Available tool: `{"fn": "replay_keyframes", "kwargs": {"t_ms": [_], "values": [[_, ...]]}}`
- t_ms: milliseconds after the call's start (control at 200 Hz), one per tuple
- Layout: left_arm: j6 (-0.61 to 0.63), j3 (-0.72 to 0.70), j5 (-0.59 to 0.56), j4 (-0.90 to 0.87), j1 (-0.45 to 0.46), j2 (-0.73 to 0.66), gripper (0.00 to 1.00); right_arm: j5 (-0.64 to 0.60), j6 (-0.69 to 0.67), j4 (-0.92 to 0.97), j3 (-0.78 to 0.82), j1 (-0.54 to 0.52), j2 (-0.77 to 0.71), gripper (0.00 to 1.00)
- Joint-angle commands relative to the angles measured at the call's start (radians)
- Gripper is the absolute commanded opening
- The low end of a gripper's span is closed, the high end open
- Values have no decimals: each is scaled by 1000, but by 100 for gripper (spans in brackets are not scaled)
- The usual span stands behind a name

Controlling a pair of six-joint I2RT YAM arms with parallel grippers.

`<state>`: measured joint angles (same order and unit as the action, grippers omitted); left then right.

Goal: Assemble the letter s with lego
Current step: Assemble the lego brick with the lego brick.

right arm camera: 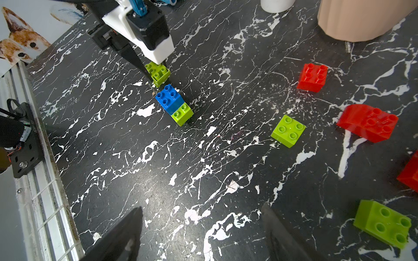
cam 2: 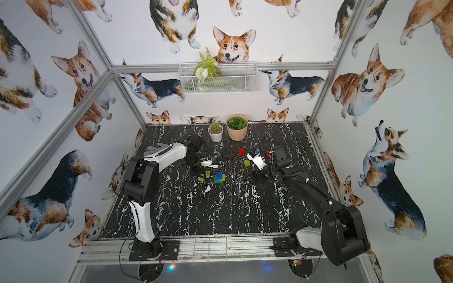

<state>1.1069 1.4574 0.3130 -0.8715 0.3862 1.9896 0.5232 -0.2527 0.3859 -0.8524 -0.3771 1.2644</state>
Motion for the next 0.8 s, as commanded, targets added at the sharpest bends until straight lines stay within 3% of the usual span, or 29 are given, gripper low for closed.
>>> {"fn": "replay_keyframes", "kwargs": {"t_ms": [0,796], "values": [[20,-14,16,11,-1,-14,12,12,6,-21,-4,0,-3,84],[55,-37,22,29,-12,-34,9,8,4,-16,-5,1,-5,84]]}}
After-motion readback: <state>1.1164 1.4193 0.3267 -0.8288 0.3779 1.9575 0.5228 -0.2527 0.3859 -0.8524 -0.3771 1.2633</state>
